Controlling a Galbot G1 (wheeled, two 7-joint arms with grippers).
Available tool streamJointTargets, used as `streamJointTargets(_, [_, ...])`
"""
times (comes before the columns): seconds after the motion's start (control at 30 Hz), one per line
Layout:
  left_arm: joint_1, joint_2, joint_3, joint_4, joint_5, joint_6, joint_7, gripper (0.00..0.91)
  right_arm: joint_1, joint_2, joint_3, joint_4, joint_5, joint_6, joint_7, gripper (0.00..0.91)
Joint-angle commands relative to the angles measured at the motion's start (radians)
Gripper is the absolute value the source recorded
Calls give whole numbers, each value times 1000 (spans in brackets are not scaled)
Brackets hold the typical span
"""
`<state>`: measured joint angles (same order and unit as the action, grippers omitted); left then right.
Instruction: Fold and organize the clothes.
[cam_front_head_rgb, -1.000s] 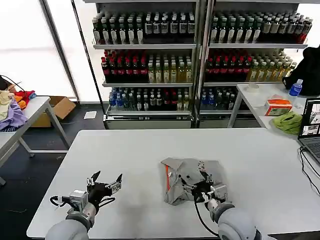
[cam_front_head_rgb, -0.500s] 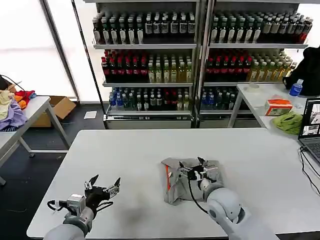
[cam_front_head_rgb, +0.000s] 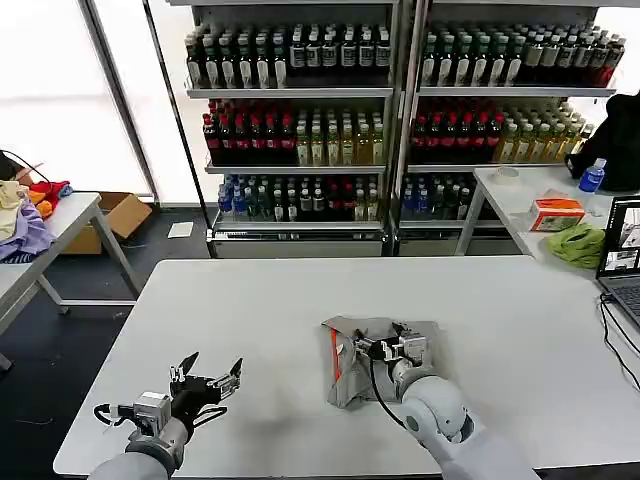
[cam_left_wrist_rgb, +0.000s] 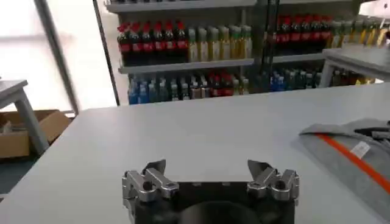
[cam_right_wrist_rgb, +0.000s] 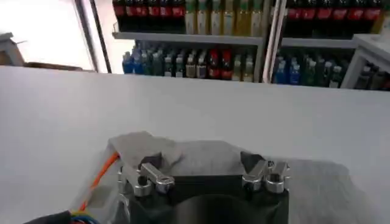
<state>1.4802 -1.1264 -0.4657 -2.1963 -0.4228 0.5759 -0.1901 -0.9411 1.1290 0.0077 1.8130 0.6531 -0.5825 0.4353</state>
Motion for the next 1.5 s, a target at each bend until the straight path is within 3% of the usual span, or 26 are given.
streamJointTargets(0.03, [16, -7, -2, -10, 2, 0, -1, 907, -17, 26, 5, -26, 1, 0, 7, 907])
streamJointTargets(0.33, [46, -15, -7, -31, 11, -2, 4, 907, -21, 43, 13, -32, -17, 2, 5, 907])
streamJointTargets(0.53, [58, -37, -22, -59, 15, -23, 1, 907, -12, 47, 73, 47, -68, 4, 4, 907])
streamJointTargets(0.77, [79, -103, -35, -132, -1, -142, 13, 907, -121, -63, 256, 249, -292, 23, -65, 907])
streamJointTargets(0.93, [74, -127, -40, -144, 22, -188, 24, 907, -276, -134, 489, 297, -261, 61, -74, 907])
streamJointTargets(1.13, [52, -140, -36, -100, 22, -233, 53, 907, -386, -56, 642, 269, -240, 122, -69, 907])
streamJointTargets(1.5, [37, -113, -35, -55, 67, -216, 58, 907, -410, 21, 635, 249, -264, 132, -61, 907])
